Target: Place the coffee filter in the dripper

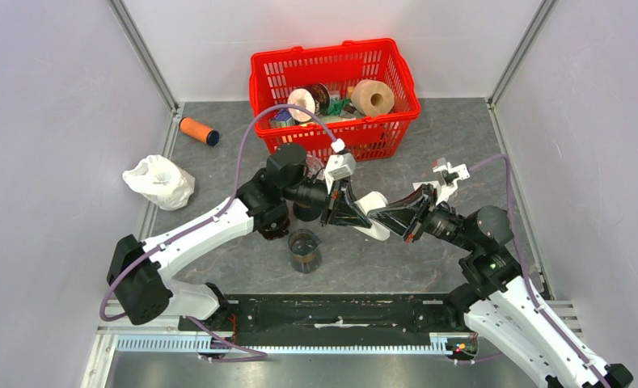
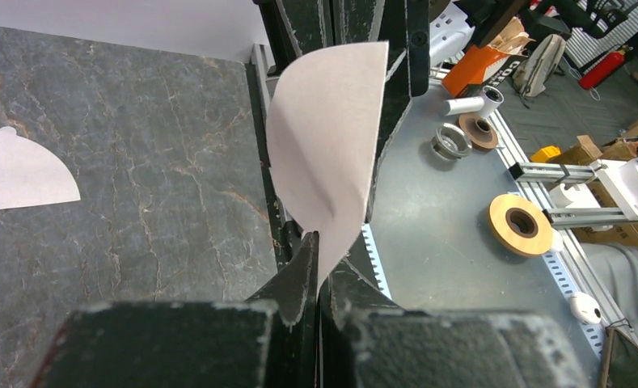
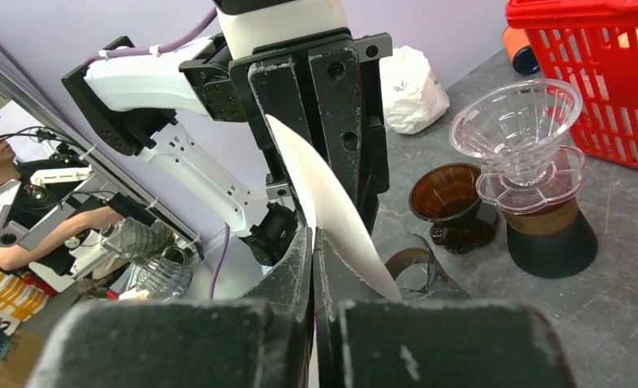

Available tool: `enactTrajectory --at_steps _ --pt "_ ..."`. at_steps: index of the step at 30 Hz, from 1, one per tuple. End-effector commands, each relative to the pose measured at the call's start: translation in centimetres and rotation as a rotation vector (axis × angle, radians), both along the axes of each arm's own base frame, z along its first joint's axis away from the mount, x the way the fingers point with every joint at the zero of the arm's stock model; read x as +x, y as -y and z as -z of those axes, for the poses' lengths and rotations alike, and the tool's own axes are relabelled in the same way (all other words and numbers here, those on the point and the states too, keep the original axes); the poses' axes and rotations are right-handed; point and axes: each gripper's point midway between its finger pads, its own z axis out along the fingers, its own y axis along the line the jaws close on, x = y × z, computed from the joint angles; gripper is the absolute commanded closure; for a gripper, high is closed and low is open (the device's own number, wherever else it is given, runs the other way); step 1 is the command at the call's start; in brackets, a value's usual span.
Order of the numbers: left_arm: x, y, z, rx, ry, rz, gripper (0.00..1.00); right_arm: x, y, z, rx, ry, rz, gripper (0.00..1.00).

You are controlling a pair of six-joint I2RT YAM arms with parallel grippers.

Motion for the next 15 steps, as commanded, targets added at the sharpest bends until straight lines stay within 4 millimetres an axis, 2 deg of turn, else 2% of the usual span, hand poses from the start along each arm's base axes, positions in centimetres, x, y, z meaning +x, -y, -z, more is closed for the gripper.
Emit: enactTrajectory --at_steps 1,3,7,10,12,14,15 --pt "-0.4 -0.3 -2.1 -0.067 0.063 0.005 0.98 -0.5 -0.4 -0.8 -0.002 0.051 -0.043 1.0" --pt "-0.4 -0.4 -2.1 -0.067 0.06 0.002 0.95 -0.5 -0.3 -0.4 -0.039 0.098 -0.037 1.0" --pt "-0.5 -0.7 -2.5 -0.07 0.061 -0.018 0.77 -0.1 0.2 0.3 -0.14 0.211 0.0 1.0" --pt "-0.3 -1.2 -2.6 -0.072 0.073 -0.058 0.56 0.1 0.6 0.8 -0.216 0.297 0.021 1.0" --pt "0.4 -1.5 -2.5 -0.061 0.076 -0.128 0.46 -0.7 0.8 2.3 -0.328 0.431 -0.041 1.0" --pt "1.8 -2.0 -2.7 -0.043 0.073 -0.25 0.41 -2.4 1.1 4.5 -0.452 0.632 -0.171 1.0" --pt "3.1 -2.5 -2.9 -0.027 0.064 -0.352 0.4 -3.0 1.4 5.6 -0.503 0.709 -0.224 1.0"
